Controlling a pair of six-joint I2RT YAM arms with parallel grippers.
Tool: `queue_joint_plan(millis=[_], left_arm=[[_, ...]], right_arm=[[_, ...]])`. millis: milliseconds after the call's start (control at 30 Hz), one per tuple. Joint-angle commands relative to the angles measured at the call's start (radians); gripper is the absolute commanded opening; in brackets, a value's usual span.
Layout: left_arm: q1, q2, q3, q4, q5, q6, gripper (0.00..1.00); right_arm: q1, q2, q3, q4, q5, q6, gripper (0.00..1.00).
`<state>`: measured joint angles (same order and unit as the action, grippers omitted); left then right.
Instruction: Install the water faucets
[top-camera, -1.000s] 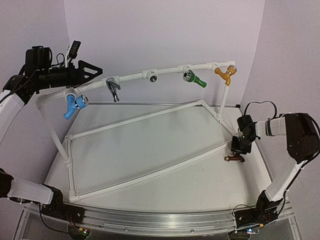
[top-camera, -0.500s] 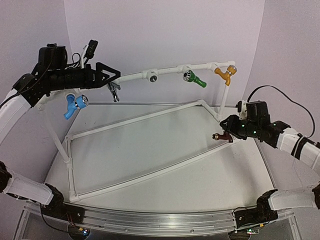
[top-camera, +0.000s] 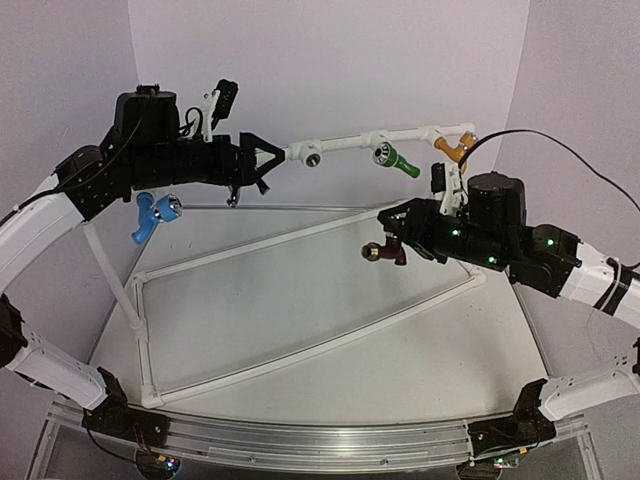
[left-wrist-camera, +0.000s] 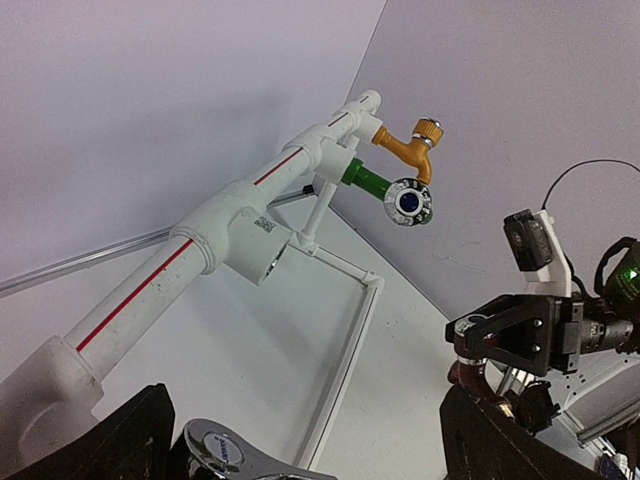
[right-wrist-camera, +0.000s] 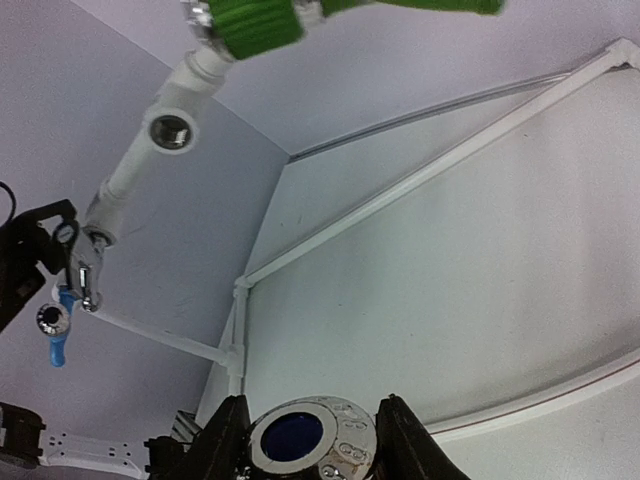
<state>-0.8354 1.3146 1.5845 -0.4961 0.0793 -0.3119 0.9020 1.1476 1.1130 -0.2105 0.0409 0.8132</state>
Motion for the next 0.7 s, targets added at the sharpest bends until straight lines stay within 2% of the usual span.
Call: queue_joint_plan(millis=[0, 200, 333, 500, 667], left_arm=[[-0.040, -0.049, 0.054, 0.031, -0.020, 0.005, 0.96], [-0.039, -0.086, 0.144, -0.011, -0.053, 0.035, 0.99], [-0.038, -0.049, 0.221, -0.037, 0.042, 0.026, 1.00], [-0.039, 0.040, 0.316, -0.106, 0.233, 0.019, 0.98], [-0.040, 0.074, 0.325, -0.136, 0.287, 0.016, 0.99]], right_arm=[[0.013, 0.039, 0.086, 0.112, 0.035, 0.020, 0.00], [0.073, 0.104, 0.228, 0.169, 0.030, -0.030, 0.00], [0.137, 0.202, 0.386, 0.176, 0.048, -0.072, 0.00], [0.205, 0.317, 0.546, 0.170, 0.226, -0.049, 0.00], [0.231, 0.419, 0.668, 0.136, 0.405, -0.031, 0.00]])
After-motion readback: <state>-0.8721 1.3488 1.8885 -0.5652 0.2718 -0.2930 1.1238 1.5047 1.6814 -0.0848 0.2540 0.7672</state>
